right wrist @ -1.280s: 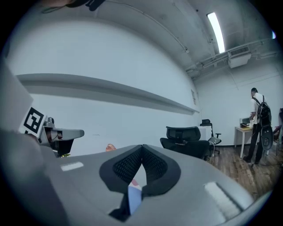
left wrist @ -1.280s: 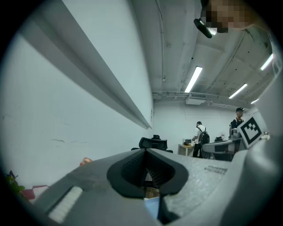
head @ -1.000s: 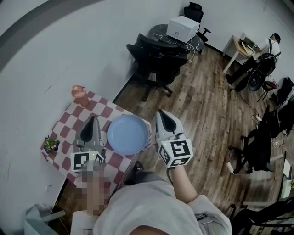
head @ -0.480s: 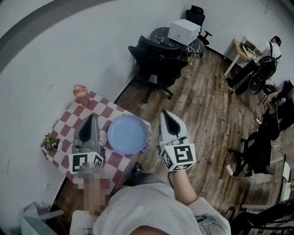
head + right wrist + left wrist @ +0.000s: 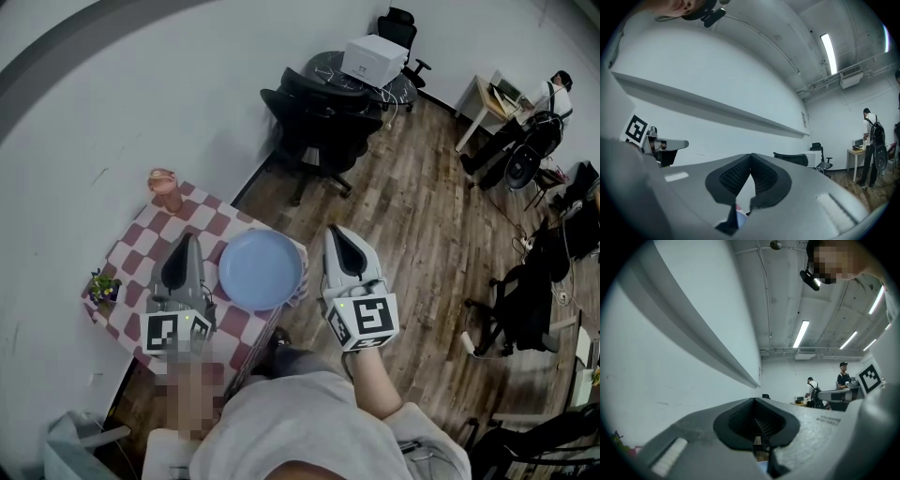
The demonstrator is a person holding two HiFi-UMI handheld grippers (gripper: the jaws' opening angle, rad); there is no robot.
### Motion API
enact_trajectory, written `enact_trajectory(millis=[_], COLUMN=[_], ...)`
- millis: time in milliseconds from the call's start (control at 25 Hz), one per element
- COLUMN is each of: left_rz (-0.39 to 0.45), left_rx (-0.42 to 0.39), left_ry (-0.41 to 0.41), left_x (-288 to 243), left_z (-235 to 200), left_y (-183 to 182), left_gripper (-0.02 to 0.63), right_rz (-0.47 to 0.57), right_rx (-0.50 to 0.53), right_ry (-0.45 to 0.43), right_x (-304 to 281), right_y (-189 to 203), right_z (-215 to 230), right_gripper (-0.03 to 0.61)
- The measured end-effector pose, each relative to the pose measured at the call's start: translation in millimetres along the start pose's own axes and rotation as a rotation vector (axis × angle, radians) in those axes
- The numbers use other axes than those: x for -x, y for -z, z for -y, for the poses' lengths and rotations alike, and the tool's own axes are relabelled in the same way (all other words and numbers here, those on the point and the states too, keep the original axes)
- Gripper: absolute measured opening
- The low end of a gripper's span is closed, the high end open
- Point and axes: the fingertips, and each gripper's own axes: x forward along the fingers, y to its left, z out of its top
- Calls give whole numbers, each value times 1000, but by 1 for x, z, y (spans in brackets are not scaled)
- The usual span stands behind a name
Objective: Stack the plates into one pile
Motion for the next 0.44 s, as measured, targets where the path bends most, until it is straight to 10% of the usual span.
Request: enact_trajectory(millis=[440], left_rz=[-1], left_rx=[7], left_ry=[-9], left_x=[8], left_z=[-16], left_y=[2], left_gripper=[5], right_rz=[3], right_rx=[6], right_ry=[-12], right_x=[-9], right_y=[0], right_z=[-15], right_gripper=[0])
